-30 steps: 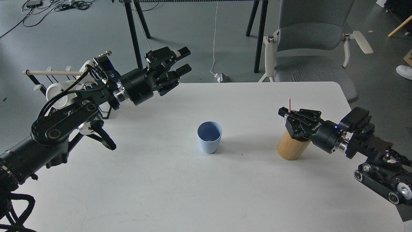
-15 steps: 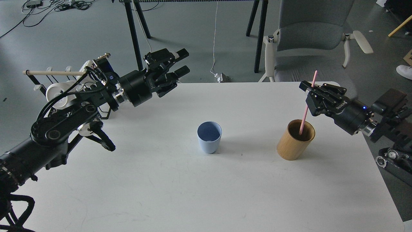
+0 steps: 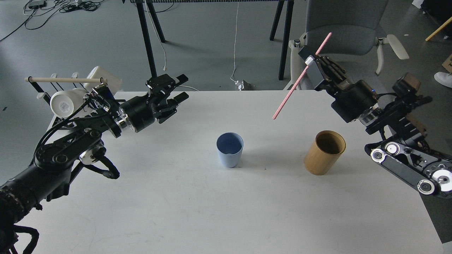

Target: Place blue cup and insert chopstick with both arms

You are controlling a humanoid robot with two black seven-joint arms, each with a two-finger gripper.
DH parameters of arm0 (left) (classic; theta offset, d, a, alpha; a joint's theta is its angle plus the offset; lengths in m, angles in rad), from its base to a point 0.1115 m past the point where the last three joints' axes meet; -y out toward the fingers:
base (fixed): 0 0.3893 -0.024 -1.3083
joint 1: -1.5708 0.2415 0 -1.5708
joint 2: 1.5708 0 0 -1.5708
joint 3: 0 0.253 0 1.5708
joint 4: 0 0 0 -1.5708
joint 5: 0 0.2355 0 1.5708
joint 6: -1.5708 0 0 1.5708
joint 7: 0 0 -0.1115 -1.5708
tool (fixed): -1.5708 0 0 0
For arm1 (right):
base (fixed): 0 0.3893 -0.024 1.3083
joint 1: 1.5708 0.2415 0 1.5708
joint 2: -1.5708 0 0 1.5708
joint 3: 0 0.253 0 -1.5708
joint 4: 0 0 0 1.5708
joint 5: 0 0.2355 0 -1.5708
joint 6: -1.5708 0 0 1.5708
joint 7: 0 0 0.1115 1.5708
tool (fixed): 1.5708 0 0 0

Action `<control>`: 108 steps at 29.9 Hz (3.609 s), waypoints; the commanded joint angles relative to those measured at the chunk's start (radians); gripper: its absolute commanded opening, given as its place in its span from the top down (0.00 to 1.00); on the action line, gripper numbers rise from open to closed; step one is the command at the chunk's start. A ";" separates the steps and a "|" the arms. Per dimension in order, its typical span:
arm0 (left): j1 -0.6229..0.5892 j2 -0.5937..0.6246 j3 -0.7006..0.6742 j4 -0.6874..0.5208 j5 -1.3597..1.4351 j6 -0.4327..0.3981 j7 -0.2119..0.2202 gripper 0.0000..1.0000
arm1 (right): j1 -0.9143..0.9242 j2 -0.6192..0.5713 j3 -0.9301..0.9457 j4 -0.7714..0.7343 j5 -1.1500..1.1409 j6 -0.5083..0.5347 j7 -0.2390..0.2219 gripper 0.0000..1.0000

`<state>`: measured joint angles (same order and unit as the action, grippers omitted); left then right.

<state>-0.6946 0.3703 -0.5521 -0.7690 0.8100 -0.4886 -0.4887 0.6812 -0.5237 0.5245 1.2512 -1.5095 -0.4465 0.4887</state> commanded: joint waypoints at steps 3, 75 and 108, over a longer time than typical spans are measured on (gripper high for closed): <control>0.018 -0.001 0.000 0.000 0.000 0.000 0.000 0.32 | 0.089 0.184 -0.123 -0.140 -0.058 -0.012 0.000 1.00; 0.009 -0.039 -0.095 -0.007 -0.172 0.000 0.000 0.31 | 0.084 0.254 0.080 -0.093 0.708 -0.042 0.000 0.11; -0.005 0.133 -0.206 -0.012 -0.402 0.000 0.000 0.25 | -0.143 0.148 0.313 0.108 1.285 0.552 0.000 0.01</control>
<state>-0.6996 0.5028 -0.7392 -0.7807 0.4090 -0.4887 -0.4887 0.5422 -0.3847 0.8368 1.3442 -0.2262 0.0982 0.4887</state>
